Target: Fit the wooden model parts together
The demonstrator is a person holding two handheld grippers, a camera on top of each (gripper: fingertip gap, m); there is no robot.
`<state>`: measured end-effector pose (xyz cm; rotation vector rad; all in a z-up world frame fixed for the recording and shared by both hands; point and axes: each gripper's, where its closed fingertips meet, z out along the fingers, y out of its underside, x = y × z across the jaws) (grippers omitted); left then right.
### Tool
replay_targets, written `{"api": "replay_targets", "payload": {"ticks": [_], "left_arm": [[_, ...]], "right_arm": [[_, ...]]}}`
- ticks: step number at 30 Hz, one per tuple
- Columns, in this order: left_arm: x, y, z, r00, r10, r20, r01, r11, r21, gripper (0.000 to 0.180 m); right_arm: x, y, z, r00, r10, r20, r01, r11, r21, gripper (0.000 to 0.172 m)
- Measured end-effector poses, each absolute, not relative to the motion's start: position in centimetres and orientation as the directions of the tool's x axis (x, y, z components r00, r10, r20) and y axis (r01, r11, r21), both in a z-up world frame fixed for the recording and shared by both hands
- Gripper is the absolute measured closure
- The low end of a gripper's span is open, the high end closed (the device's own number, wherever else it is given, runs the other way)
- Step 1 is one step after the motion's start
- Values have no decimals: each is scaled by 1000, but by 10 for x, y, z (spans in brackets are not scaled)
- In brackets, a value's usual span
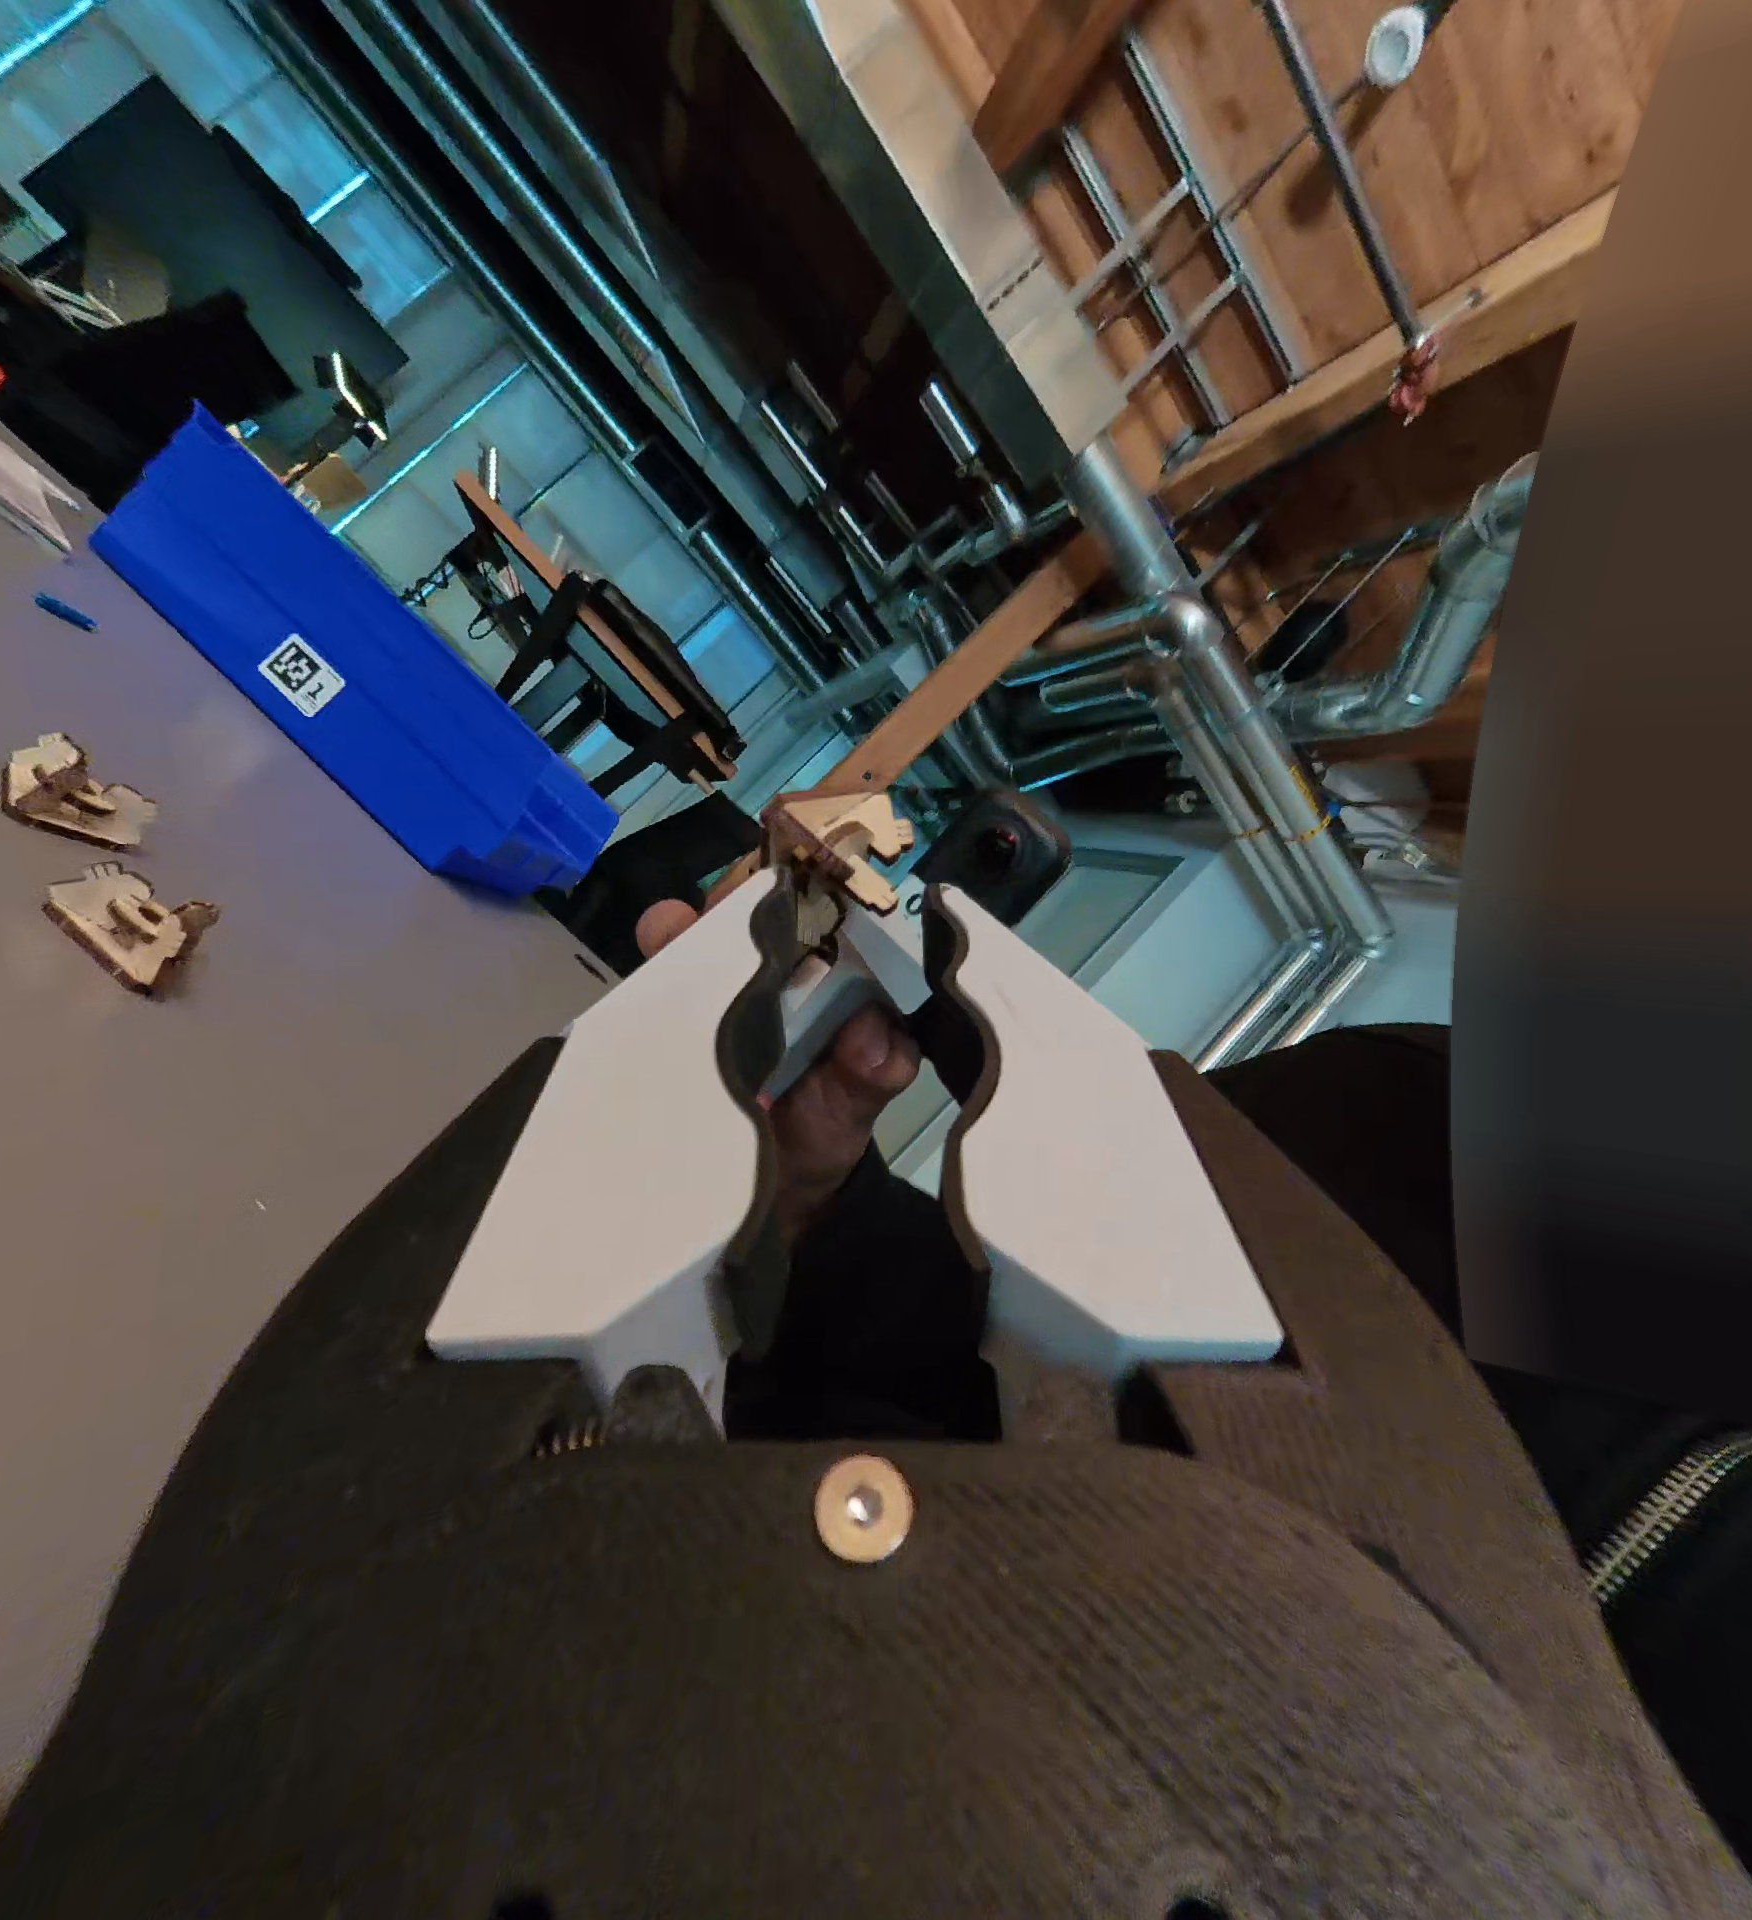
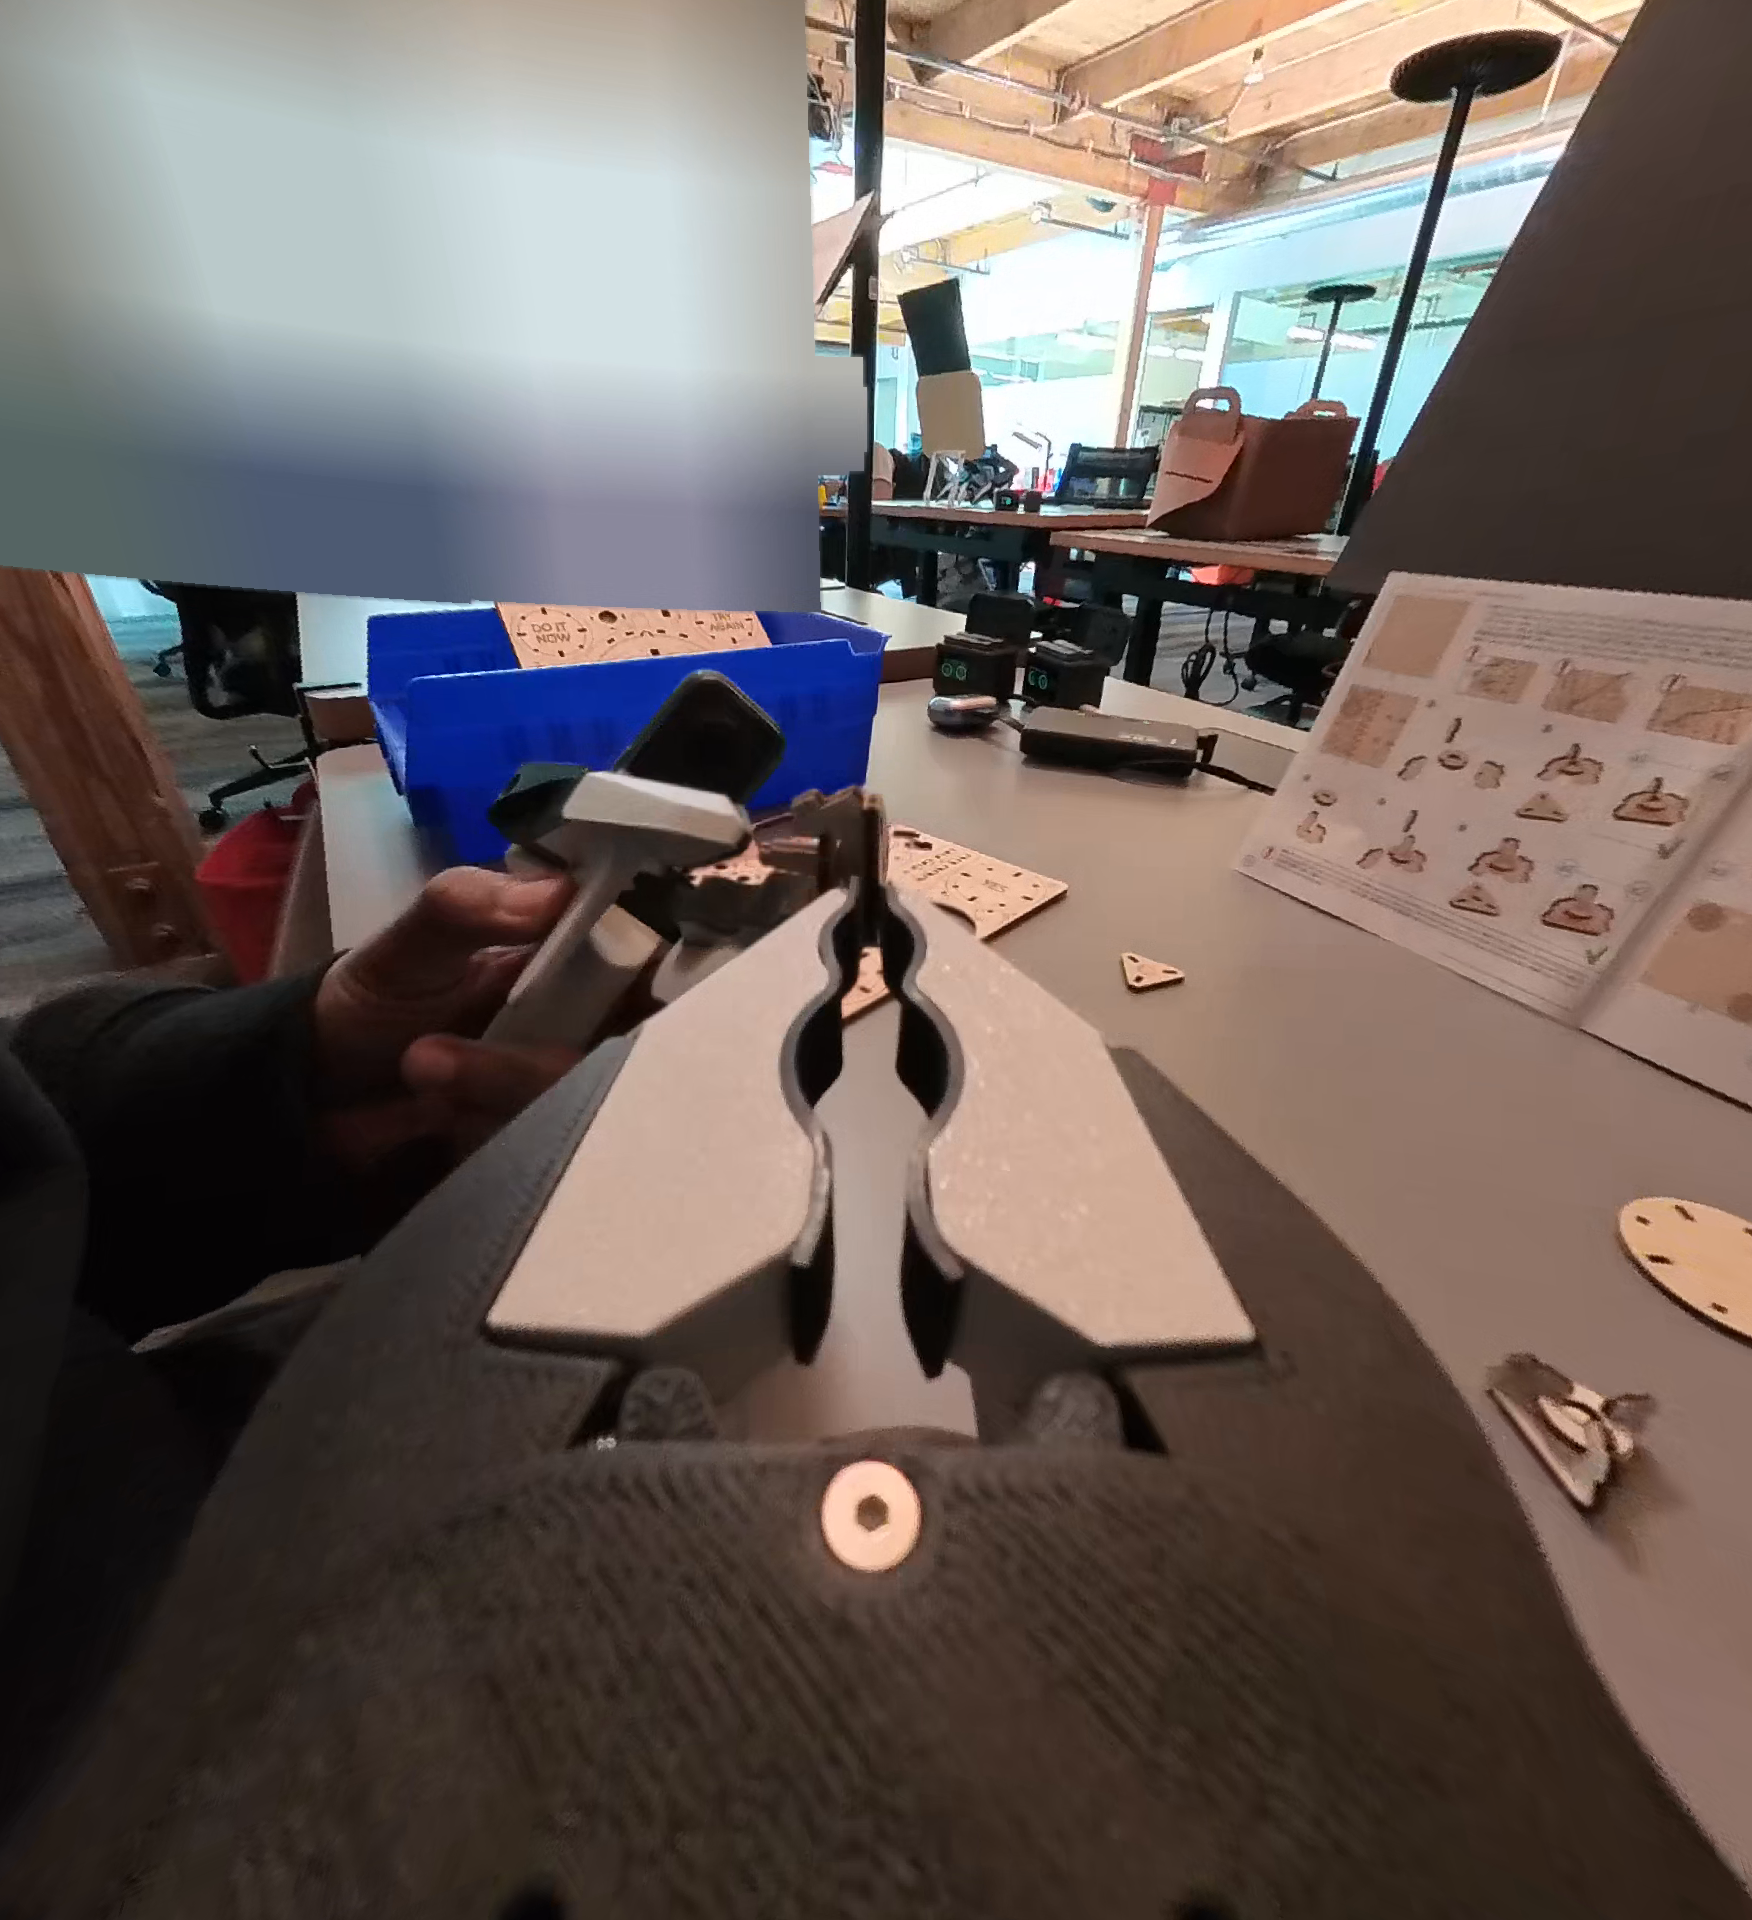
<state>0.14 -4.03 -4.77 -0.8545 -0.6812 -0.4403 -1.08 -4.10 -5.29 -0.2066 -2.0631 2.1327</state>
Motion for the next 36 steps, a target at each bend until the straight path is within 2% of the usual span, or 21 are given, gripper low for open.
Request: {"api": "replay_targets", "payload": {"ticks": [3,5,8,11,15,21,27,33,36], "left_arm": [[-7,-53,-49,683,-70,727,586,645,-490,156],[-9,-56,-51,685,-18,728,560,652,-511,164],[-11,-49,-58,705,216,675,454,594,-664,167],[-15,-45,-67,689,536,487,289,414,-863,169],[-19,-44,-75,635,712,300,192,231,-954,180],[-21,-44,-81,633,692,347,244,247,-938,180],[-22,-47,-80,626,689,366,247,270,-931,180],[-22,-54,-75,618,680,395,232,322,-918,180],[-21,-52,-75,617,692,375,220,307,-926,180]], "right_arm": [[-16,-39,-54,-973,230,-1,-7,-33,-999,172],[-22,-36,-55,-964,265,1,-7,-21,-1000,172],[-30,-34,-59,-951,309,1,6,22,-1000,172],[-34,-36,-71,-945,325,-45,80,95,-992,172],[-35,-39,-77,-936,334,-110,159,124,-979,172],[-36,-39,-81,-934,329,-142,198,143,-970,172],[-35,-41,-78,-937,349,-21,85,169,-982,171],[-25,-53,-83,-940,334,69,13,237,-972,138],[-21,-58,-81,-948,318,-11,75,191,-979,136]]}}
